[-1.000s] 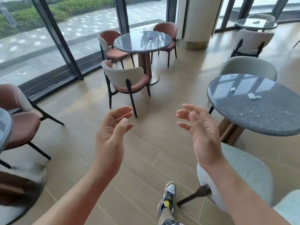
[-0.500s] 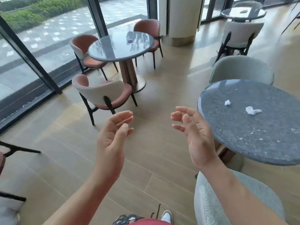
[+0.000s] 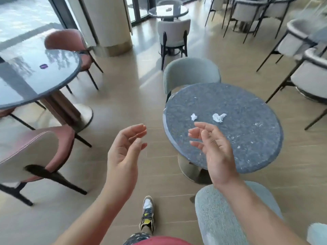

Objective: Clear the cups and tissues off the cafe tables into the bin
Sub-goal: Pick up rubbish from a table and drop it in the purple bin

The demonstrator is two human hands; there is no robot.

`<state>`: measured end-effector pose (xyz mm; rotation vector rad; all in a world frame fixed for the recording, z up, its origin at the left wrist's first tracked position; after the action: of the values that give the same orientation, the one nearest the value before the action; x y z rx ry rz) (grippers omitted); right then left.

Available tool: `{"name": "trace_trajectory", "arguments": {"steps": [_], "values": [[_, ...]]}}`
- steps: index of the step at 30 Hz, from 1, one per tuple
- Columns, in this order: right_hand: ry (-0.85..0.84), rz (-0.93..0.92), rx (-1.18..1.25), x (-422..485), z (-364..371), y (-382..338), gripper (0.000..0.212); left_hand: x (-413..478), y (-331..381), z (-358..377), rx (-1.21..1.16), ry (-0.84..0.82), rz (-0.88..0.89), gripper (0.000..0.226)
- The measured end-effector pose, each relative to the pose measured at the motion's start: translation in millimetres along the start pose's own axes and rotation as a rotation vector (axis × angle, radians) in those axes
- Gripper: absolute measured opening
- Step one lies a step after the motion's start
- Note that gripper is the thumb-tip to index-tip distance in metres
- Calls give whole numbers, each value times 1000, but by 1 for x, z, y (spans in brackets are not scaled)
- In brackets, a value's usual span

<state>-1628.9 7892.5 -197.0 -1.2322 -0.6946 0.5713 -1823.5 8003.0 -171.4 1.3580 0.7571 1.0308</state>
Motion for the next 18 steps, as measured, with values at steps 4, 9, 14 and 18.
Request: {"name": "trace_trajectory", "arguments": {"steps": [4,9,14,18], "values": [[159,-6,-16,57,11,19,37,81,-21,14,-12,-143,-57,25],[289,0,-60,120,36,38,39,166,-41,21,-6,-310,-100,27],[425,18,-88,146,30,52,38,228,-65,43,-1,-410,-147,27],[550,21,-102,157,6,58,40,251,-87,69,-3,-494,-196,28]]}}
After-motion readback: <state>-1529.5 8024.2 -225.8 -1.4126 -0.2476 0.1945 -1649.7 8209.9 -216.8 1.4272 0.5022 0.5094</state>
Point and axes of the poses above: each hand's wrist, its own x-axis towards the middle knuckle, its own z-axis out of the palm, y = z × x, the point moved 4 cm from there along x, towards the middle knuckle, and after that the axes turned 2 degrees about -z, right-handed, at the moved point
